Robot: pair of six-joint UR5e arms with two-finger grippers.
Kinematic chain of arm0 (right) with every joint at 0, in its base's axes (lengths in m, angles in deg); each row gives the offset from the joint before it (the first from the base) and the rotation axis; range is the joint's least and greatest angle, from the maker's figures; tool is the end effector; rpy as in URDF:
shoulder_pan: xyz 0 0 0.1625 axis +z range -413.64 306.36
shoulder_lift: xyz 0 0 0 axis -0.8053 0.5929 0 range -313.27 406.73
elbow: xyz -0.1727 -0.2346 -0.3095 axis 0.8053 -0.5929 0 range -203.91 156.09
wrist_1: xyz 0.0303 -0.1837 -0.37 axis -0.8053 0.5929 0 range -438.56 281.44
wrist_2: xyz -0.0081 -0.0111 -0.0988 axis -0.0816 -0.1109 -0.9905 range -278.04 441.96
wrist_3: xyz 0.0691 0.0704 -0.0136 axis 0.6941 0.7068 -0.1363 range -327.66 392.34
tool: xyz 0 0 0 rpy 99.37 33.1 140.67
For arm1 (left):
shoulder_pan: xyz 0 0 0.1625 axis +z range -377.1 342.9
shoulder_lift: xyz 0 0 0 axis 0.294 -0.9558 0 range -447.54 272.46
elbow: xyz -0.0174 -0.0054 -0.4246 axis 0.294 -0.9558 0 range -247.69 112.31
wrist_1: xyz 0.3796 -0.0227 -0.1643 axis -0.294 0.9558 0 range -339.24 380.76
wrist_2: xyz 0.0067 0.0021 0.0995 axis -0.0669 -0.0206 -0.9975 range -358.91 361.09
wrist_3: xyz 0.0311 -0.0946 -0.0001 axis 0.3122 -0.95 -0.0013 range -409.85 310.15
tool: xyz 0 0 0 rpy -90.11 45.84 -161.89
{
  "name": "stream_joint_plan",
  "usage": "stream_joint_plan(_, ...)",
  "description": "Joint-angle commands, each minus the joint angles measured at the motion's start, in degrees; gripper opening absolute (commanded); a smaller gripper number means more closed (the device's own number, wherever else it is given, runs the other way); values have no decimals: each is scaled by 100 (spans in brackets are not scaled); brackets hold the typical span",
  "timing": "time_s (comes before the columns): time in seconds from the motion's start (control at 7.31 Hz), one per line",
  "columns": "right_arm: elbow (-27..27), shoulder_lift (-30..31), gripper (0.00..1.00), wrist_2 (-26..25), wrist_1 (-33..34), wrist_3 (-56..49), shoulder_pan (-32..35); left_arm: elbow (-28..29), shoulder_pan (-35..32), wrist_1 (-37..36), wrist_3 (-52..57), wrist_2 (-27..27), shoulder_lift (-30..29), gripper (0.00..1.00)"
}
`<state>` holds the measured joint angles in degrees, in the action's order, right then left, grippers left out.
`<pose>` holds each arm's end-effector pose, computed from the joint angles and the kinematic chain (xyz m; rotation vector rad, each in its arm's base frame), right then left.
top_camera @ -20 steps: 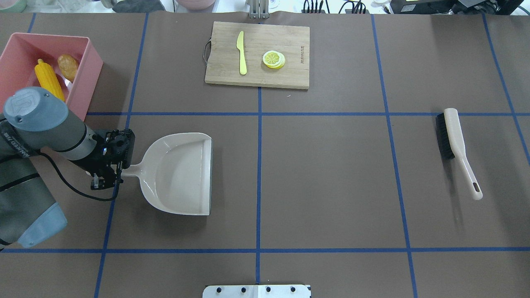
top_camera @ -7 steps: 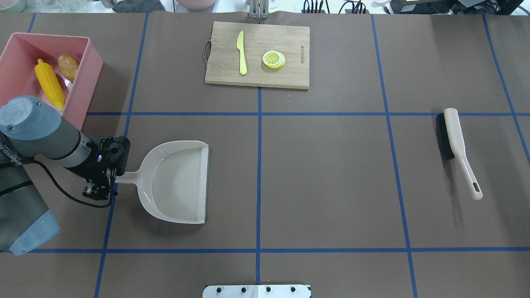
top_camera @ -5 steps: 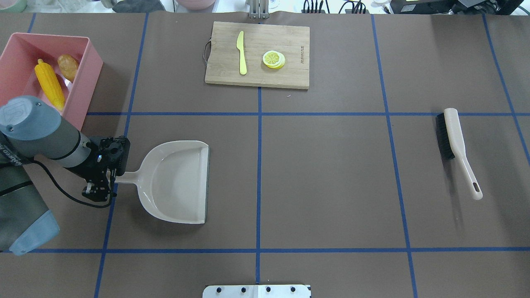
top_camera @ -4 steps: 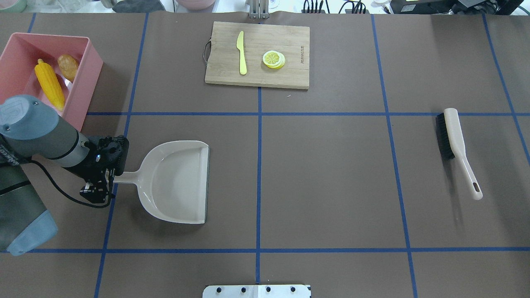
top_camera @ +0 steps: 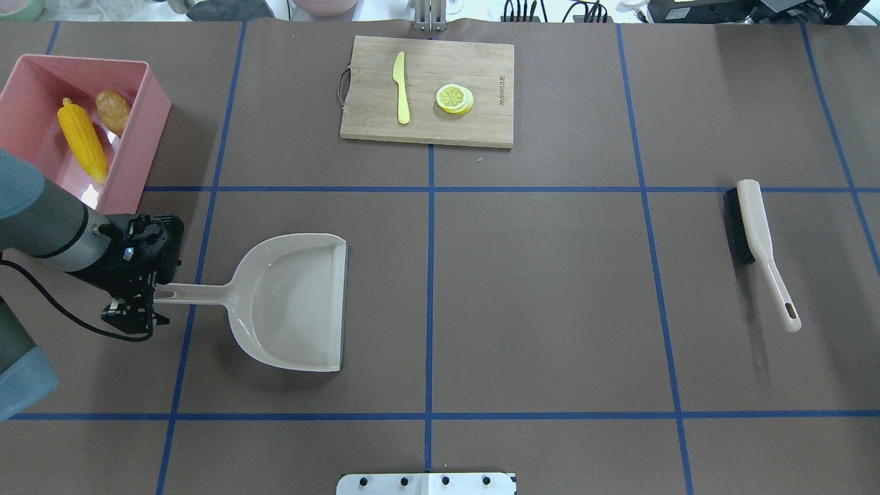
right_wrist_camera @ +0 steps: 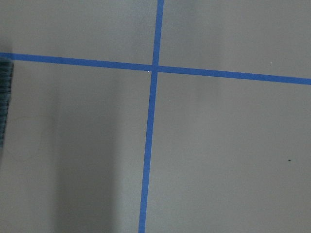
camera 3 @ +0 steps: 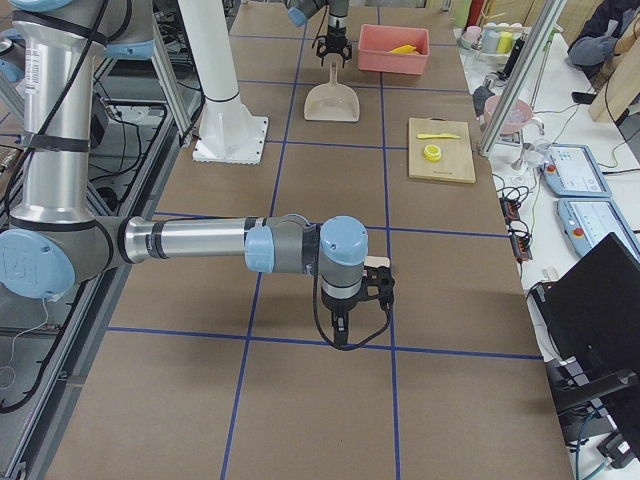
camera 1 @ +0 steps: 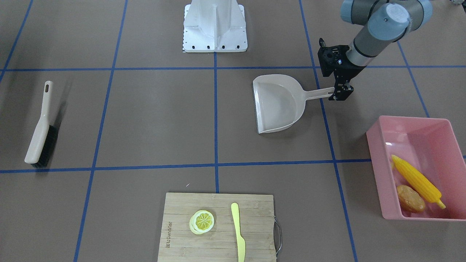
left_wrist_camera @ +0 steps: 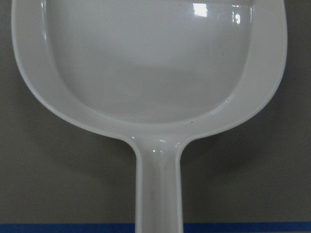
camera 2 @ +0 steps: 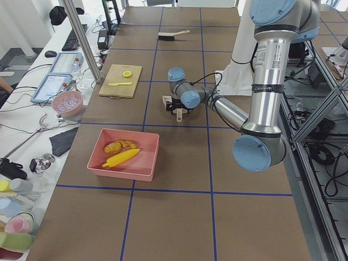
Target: Sweep and dump trash into bin
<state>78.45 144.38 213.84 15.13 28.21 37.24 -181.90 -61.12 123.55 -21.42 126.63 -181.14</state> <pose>0.0736 -0.4343 0.6239 0.0491 -0.7296 -0.0607 0.3086 -0.4032 0.4003 0.6434 0.7579 1.4200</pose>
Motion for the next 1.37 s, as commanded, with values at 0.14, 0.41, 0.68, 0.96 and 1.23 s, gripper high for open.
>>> stream_joint_plan(0.14, -14, 0, 100, -5, 0, -9, 0, -58, -1228, -197, -39, 436, 97, 97)
stream_joint_plan(0.41, -14, 9, 100, -5, 0, -9, 0, 47, -2220, -716, -636, 690, -61, 97)
stream_joint_plan(0.68, -14, -9, 100, -5, 0, 0, 0, 214, -3265, -1276, -672, 797, -53, 97)
stream_joint_plan(0.96, -14, -17, 100, -5, 0, -9, 0, 451, -4225, -2293, -664, 963, -18, 98)
stream_joint_plan(1.23, -14, -17, 100, -5, 0, 0, 0, 1098, -5130, -2615, -681, 990, 44, 98)
